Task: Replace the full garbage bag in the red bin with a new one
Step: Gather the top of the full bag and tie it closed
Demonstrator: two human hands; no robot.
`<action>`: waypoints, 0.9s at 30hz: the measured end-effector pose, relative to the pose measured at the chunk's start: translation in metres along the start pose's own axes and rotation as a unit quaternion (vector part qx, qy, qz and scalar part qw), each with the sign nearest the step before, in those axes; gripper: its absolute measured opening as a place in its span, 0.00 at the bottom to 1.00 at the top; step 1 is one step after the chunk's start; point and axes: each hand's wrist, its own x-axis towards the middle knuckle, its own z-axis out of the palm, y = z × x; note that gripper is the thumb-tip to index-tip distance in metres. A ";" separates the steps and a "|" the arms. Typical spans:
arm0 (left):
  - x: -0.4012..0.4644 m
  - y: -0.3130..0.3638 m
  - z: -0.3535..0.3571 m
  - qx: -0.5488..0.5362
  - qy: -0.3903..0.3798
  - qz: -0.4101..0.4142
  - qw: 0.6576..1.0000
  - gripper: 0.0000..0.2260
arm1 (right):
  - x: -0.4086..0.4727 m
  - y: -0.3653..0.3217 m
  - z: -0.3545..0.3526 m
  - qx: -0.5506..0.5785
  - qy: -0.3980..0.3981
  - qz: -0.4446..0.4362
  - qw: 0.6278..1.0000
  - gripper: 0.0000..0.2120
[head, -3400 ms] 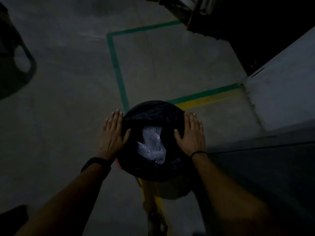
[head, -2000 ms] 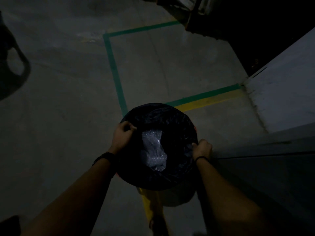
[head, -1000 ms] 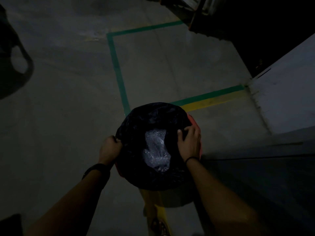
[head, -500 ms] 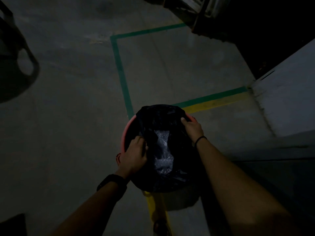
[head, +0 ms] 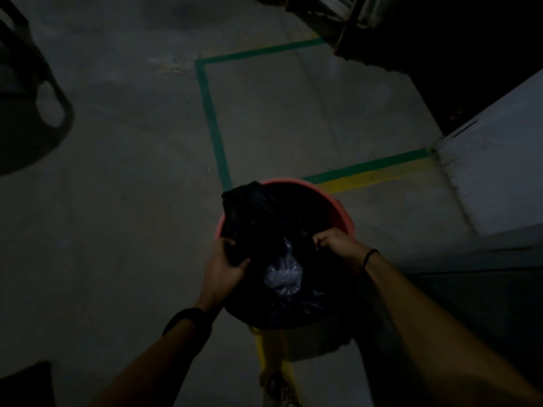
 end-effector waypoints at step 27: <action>0.041 -0.068 -0.126 -0.187 0.085 -0.262 0.943 0.10 | -0.048 0.053 -0.027 -0.011 0.443 0.145 0.885 0.11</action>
